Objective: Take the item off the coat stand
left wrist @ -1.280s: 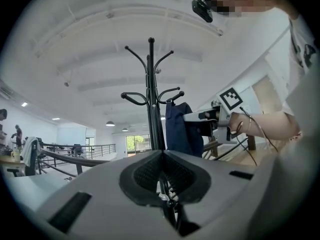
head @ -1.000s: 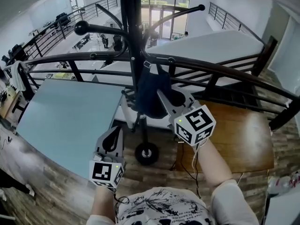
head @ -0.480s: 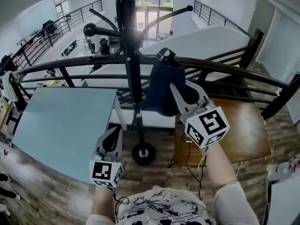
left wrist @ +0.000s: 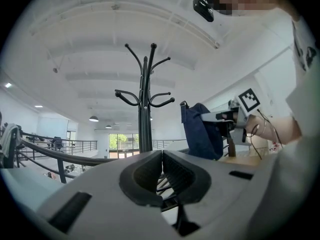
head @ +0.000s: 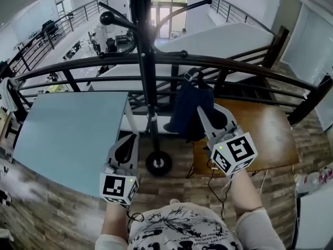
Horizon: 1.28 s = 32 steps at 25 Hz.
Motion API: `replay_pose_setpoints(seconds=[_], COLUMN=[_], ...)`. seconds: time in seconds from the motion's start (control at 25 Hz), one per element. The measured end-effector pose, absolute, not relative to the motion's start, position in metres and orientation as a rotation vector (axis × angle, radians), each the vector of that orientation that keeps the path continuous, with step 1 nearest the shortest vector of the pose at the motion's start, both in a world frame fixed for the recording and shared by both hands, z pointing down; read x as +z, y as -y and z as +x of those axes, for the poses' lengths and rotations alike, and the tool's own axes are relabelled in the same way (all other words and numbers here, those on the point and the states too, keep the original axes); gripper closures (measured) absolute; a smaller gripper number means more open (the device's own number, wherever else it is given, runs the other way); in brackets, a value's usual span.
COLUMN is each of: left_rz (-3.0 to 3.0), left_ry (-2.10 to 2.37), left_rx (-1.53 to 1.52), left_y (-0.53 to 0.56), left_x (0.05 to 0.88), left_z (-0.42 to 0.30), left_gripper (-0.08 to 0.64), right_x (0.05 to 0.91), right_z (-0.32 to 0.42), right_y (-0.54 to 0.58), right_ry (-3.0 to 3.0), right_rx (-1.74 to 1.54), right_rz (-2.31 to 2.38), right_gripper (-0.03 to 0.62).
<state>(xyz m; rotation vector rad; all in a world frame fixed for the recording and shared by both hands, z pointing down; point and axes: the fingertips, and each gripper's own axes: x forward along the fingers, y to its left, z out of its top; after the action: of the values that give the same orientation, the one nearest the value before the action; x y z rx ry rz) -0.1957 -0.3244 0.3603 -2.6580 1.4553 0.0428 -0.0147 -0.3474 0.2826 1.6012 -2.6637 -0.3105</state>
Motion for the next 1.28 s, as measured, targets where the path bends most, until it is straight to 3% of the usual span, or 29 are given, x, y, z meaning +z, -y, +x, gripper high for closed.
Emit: replay_pose_setpoints(seconds=[0.56,1.28], left_rz=[-2.670,-2.665], left_ry=[-1.431,-1.423], left_rx=[0.026,0.043], left_y=[0.314,0.306], left_x=[0.369,0.351], left_z=[-0.223,-0.232], left_gripper=[0.555,0.555], right_x=[0.408,0.384], right_z=[-0.028,-0.053], right_y=[0.311,0.306], right_ry=[2.522,2.587], right_rx=[-0.052,-0.076], right_rz=[1.616,1.562], right_gripper=[0.583,0.584])
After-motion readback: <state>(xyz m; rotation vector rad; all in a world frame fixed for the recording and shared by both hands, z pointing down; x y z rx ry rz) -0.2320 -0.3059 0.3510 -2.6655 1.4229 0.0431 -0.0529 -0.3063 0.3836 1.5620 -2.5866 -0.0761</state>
